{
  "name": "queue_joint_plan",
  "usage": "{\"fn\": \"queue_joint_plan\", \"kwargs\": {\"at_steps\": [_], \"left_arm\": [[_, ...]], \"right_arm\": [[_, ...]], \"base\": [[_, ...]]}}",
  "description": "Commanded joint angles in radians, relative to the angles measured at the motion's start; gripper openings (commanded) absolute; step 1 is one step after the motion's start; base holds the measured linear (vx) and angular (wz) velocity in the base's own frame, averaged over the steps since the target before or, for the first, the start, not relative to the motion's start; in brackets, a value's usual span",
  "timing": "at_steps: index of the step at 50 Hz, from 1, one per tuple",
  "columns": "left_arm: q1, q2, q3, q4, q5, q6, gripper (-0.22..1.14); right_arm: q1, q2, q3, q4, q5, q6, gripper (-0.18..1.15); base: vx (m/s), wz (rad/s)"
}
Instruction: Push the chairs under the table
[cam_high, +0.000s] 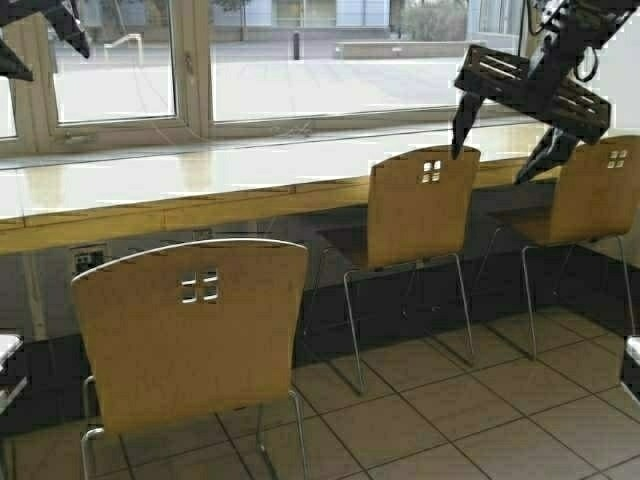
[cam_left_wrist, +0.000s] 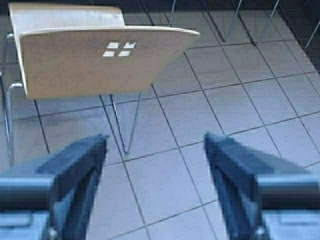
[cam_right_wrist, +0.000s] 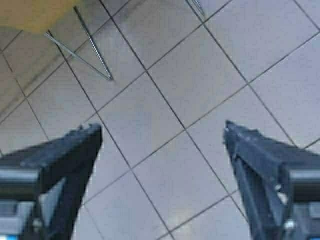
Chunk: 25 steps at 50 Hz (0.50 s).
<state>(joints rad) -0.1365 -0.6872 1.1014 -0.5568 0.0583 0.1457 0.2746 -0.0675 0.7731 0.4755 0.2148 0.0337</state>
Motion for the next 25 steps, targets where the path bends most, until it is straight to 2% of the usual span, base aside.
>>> {"fn": "queue_joint_plan", "kwargs": {"at_steps": [1,14,25], "left_arm": [[0.002,0.061,0.005,-0.046,-0.003,-0.104,0.92],[0.000,0.296,0.006,-0.256,-0.017,-0.443,0.92],[-0.006,0.522,-0.066,-0.345,-0.044,-0.531,0.92]], "right_arm": [[0.021,-0.005,-0.035,0.048,-0.003,0.000,1.04],[0.115,0.092,-0.143,0.141,-0.003,0.002,1.04],[0.169,0.221,-0.276,0.295,-0.002,0.002,1.04]], "base": [[0.24,0.00],[0.26,0.04],[0.25,0.08]]}}
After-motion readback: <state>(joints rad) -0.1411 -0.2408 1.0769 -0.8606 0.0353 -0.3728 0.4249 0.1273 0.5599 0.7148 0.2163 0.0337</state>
